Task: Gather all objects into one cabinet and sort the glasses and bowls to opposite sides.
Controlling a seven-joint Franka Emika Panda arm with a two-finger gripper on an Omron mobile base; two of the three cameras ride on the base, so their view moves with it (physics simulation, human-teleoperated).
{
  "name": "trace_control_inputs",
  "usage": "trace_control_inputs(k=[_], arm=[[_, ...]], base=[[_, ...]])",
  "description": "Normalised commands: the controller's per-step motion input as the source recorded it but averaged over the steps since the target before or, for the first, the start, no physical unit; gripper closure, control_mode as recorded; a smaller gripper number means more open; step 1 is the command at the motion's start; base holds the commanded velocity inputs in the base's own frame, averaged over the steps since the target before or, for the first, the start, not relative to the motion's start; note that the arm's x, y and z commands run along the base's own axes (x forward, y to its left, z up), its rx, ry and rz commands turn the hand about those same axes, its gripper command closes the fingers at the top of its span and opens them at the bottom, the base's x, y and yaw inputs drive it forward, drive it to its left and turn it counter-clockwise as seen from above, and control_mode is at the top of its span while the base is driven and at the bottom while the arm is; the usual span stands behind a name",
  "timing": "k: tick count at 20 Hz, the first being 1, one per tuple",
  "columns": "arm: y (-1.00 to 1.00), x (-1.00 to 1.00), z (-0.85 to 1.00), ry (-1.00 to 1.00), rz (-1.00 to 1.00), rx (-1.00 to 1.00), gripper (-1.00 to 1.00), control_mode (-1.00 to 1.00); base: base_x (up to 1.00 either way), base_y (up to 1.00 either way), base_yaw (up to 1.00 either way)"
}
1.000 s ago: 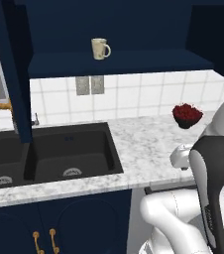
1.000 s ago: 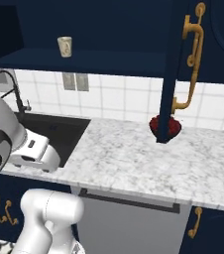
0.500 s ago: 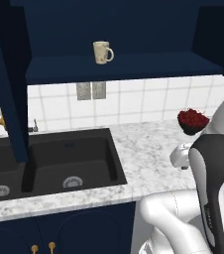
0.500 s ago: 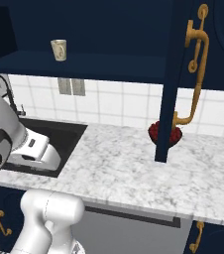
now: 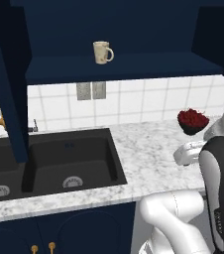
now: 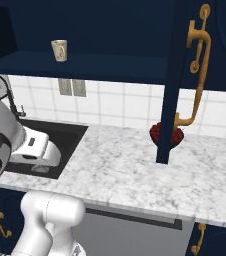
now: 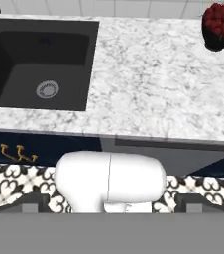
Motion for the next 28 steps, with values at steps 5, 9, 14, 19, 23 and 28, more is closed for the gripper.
trace_control_inputs(k=[5, 9, 14, 19, 23, 28], arm=[[0.26, -0.18, 0.43, -0.34, 0.32, 0.03, -1.0, -1.0], [0.32, -0.04, 0.55, -0.36, 0.16, 0.0, -1.0, -1.0], [0.01, 0.08, 0.62, -0.17, 0.07, 0.0, -1.0, -1.0], [0.0, 0.21, 0.76, -0.07, 0.0, 0.0, -1.0, -1.0], [0.01, 0.17, 0.61, -0.07, 0.0, 0.0, -1.0, -1.0], [0.0, 0.16, 0.12, -0.15, 0.01, 0.0, -1.0, -1.0]], base=[[0.0, 0.0, 0.0], [0.0, 0.0, 0.0], [0.0, 0.0, 0.0], [0.0, 0.0, 0.0], [0.0, 0.0, 0.0], [0.0, 0.0, 0.0]])
